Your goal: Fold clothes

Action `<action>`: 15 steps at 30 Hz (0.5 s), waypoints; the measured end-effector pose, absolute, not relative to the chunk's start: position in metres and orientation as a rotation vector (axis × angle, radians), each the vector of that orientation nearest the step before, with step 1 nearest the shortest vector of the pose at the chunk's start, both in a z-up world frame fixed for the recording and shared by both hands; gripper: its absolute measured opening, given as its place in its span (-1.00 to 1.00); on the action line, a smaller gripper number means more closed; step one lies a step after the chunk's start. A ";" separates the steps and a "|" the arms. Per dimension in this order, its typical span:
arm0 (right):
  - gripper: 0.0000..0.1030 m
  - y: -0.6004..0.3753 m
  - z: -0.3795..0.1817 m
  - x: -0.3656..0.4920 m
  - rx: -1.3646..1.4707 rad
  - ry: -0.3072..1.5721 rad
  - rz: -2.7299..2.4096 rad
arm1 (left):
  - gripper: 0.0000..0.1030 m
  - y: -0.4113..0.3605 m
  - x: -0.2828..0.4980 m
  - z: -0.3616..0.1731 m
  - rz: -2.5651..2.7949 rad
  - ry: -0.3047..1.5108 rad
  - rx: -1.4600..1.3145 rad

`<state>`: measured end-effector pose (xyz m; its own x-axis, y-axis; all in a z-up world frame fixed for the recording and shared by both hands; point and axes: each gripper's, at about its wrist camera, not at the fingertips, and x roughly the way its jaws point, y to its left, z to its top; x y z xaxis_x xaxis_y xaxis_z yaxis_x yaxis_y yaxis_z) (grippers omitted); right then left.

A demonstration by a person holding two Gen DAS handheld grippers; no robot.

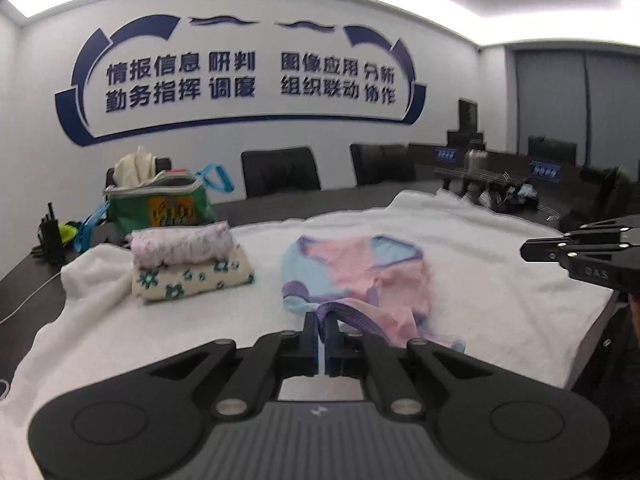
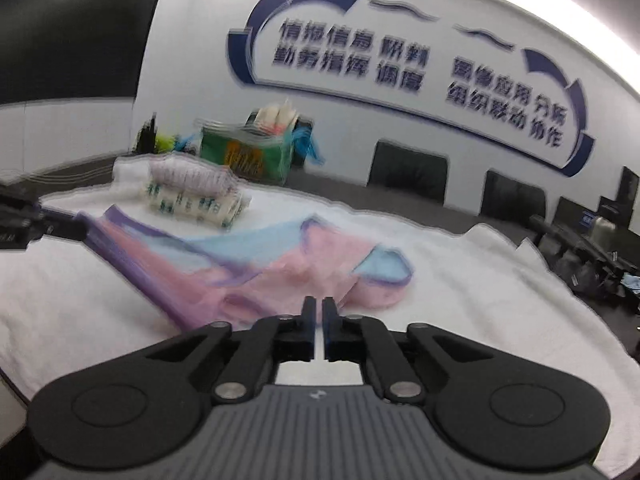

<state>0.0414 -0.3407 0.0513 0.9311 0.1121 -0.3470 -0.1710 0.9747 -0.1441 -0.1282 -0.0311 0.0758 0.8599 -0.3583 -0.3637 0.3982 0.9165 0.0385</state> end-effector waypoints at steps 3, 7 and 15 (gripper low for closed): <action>-0.95 -0.349 0.056 0.044 -0.132 0.356 0.150 | -0.98 -0.037 -0.122 0.073 -0.366 0.360 0.143; 0.07 -0.326 0.039 0.042 -0.127 0.404 0.237 | -0.98 -0.034 -0.110 0.061 -0.349 0.396 0.135; 0.08 -0.263 0.000 0.018 -0.275 0.402 0.278 | -0.98 -0.023 -0.096 0.052 -0.328 0.420 0.117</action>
